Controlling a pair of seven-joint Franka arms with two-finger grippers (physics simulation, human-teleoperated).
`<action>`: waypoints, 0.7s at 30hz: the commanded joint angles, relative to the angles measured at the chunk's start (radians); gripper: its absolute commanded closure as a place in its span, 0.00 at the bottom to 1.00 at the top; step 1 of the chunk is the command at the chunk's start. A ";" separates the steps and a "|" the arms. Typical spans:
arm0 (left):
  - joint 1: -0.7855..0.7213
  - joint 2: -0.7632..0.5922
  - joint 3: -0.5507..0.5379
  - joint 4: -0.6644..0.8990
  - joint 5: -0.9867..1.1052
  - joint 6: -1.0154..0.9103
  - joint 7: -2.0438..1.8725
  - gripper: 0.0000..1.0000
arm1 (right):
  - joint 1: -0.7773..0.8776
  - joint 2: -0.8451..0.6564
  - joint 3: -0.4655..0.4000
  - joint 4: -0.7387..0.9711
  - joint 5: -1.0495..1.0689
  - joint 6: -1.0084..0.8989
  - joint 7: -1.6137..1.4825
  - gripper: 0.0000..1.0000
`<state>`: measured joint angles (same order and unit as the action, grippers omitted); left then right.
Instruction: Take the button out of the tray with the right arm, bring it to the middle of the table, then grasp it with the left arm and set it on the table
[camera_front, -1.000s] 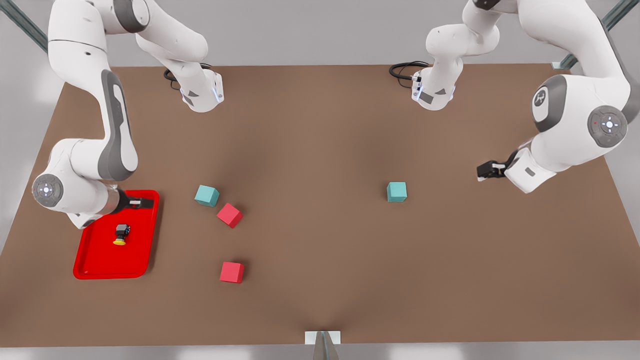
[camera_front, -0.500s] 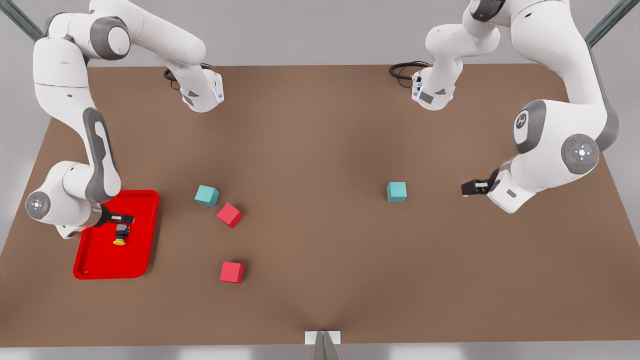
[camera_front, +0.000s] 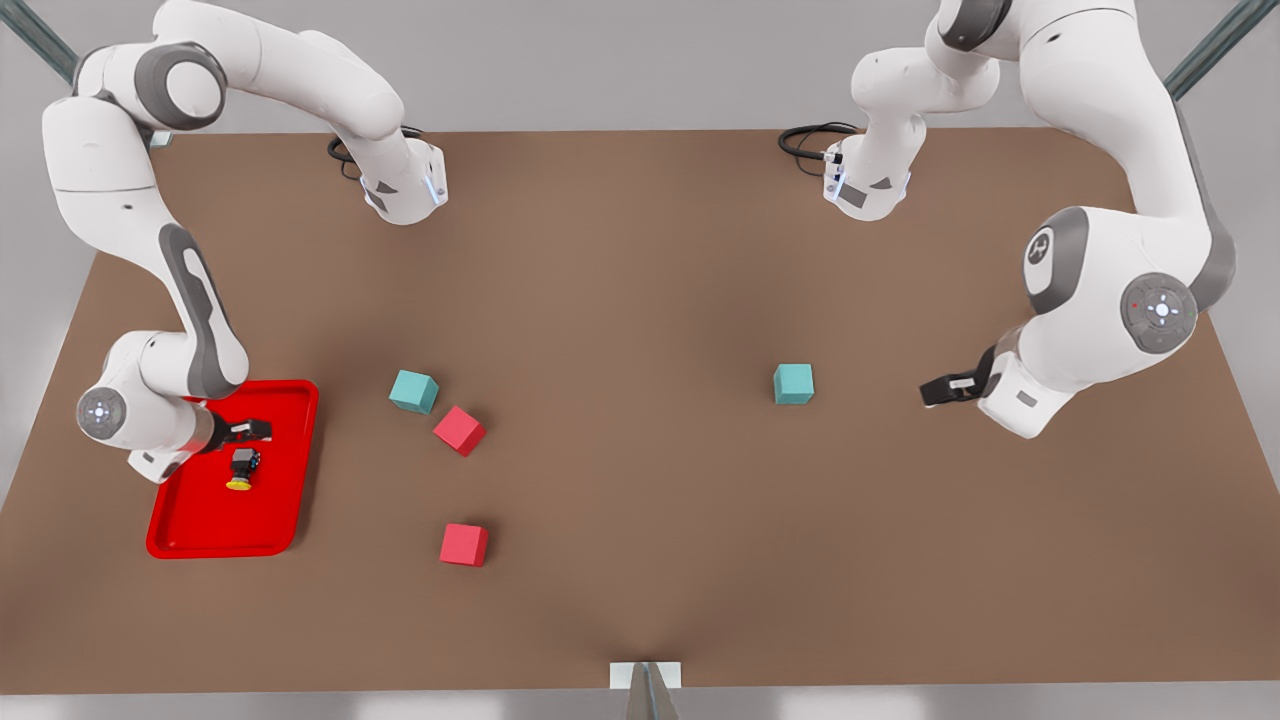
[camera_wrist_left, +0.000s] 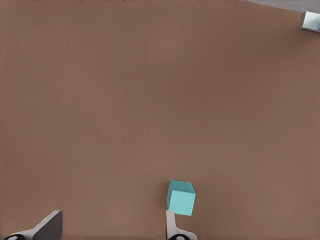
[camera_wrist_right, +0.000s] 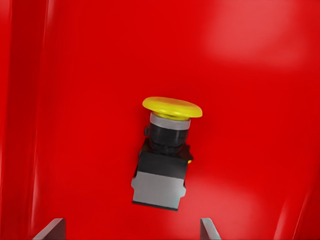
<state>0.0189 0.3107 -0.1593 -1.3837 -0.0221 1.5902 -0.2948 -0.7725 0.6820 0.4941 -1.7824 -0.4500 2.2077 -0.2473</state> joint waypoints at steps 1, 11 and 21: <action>0.003 0.001 0.003 0.002 0.001 0.001 0.172 0.00 | -0.010 0.002 0.007 0.000 -0.012 0.032 -0.110 0.00; -0.031 0.021 -0.006 0.002 0.051 0.005 0.164 0.00 | -0.093 0.021 0.087 -0.032 -0.044 0.171 0.049 0.00; -0.033 0.018 -0.006 0.003 0.053 0.005 0.164 0.00 | -0.100 0.024 0.084 -0.032 -0.091 0.199 0.060 0.00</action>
<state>-0.0136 0.3297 -0.1653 -1.3811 0.0295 1.5953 -0.1807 -0.8729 0.7079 0.5782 -1.8151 -0.5355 2.3890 -0.2115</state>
